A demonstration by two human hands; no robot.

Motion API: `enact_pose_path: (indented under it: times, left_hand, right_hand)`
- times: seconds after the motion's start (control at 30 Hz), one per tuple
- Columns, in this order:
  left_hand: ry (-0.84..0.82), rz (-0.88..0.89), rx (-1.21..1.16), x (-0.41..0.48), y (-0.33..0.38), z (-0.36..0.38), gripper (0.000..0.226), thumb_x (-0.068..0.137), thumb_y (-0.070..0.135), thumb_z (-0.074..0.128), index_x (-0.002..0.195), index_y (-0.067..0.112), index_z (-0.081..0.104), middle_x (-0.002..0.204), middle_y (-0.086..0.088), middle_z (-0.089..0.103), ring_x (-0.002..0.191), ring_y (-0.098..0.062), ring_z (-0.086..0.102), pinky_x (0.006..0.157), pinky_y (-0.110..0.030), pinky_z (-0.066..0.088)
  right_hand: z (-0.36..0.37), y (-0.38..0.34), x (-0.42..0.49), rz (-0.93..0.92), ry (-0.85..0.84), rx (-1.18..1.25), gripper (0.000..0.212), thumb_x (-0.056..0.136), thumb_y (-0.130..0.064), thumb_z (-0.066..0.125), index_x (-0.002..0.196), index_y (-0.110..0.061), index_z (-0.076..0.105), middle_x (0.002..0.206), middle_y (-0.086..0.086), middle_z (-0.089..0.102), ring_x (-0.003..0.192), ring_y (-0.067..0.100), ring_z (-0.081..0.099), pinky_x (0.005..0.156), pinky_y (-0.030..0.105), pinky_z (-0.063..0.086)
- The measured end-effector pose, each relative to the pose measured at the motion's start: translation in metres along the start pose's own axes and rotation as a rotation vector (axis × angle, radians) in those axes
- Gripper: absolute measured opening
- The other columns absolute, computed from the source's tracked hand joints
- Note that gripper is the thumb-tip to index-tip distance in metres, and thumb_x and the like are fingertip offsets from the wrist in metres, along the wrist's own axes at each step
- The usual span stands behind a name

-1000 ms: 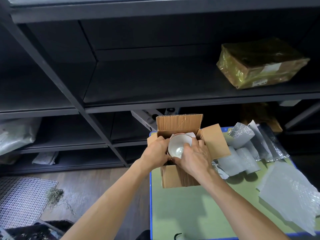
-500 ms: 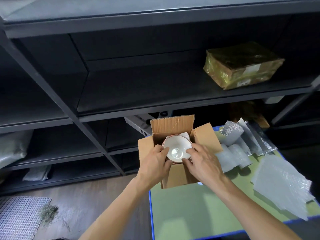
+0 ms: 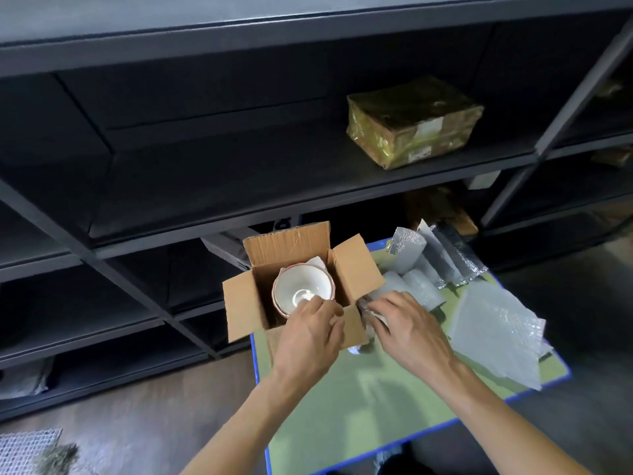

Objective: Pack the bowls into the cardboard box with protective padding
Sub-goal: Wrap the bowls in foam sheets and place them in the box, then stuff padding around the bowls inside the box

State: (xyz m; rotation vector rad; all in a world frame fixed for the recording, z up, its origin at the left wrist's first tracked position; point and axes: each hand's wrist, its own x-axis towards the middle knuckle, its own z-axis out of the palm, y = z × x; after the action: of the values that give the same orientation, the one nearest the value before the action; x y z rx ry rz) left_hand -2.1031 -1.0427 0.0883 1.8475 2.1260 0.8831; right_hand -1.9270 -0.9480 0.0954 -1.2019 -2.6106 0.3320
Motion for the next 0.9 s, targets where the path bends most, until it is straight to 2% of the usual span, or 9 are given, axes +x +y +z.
enact_pose_path:
  times: [0.17,0.3,0.43,0.53,0.63,0.9]
  left_hand:
    - [-0.029,0.036,-0.006,0.011,0.032,0.026,0.021,0.097,0.03,0.045,0.09,0.021,0.062,0.083,0.005,0.055,0.078,-0.017,0.048,0.067,-0.035,0.042]
    - [-0.081,0.051,-0.01,0.025,0.058,0.058,0.014,0.096,0.026,0.054,0.101,0.02,0.067,0.088,0.003,0.06,0.085,-0.019,0.056,0.071,-0.031,0.044]
    - [-0.14,0.02,0.017,0.036,0.082,0.091,0.024,0.095,0.028,0.055,0.115,0.019,0.066,0.101,0.001,0.063,0.095,-0.022,0.057,0.077,-0.03,0.044]
    - [-0.216,-0.02,0.041,0.046,0.095,0.112,0.033,0.097,0.032,0.052,0.127,0.021,0.06,0.116,0.001,0.059,0.106,-0.023,0.055,0.087,-0.035,0.048]
    - [-0.3,-0.063,0.072,0.057,0.104,0.13,0.041,0.099,0.034,0.049,0.137,0.02,0.053,0.127,-0.001,0.054,0.115,-0.025,0.051,0.094,-0.038,0.046]
    - [-0.383,-0.172,0.213,0.09,0.109,0.162,0.047,0.099,0.036,0.048,0.141,0.015,0.045,0.146,-0.011,0.041,0.134,-0.03,0.036,0.104,-0.04,0.041]
  right_hand:
    - [-0.009,0.043,-0.012,0.073,-0.094,0.004,0.022,0.098,-0.029,0.054,0.116,-0.026,0.066,0.111,-0.011,0.064,0.108,0.016,0.056,0.08,0.027,0.044]
    - [-0.018,0.082,-0.024,0.117,-0.137,0.015,0.025,0.099,-0.032,0.051,0.12,-0.028,0.064,0.115,-0.013,0.063,0.112,0.014,0.054,0.081,0.025,0.043]
    - [-0.023,0.126,-0.033,0.154,-0.198,0.018,0.029,0.099,-0.033,0.05,0.125,-0.027,0.062,0.123,-0.013,0.061,0.117,0.012,0.051,0.087,0.024,0.044]
    - [-0.026,0.155,-0.036,0.178,-0.255,0.02,0.036,0.099,-0.033,0.051,0.134,-0.026,0.055,0.131,-0.01,0.057,0.123,0.014,0.048,0.092,0.027,0.044]
    - [-0.029,0.18,-0.033,0.2,-0.314,0.006,0.045,0.101,-0.035,0.049,0.144,-0.023,0.046,0.14,-0.007,0.051,0.13,0.016,0.043,0.097,0.03,0.044]
    - [-0.022,0.224,-0.018,0.226,-0.422,0.003,0.052,0.101,-0.04,0.048,0.147,-0.017,0.041,0.146,-0.001,0.046,0.133,0.022,0.039,0.1,0.034,0.043]
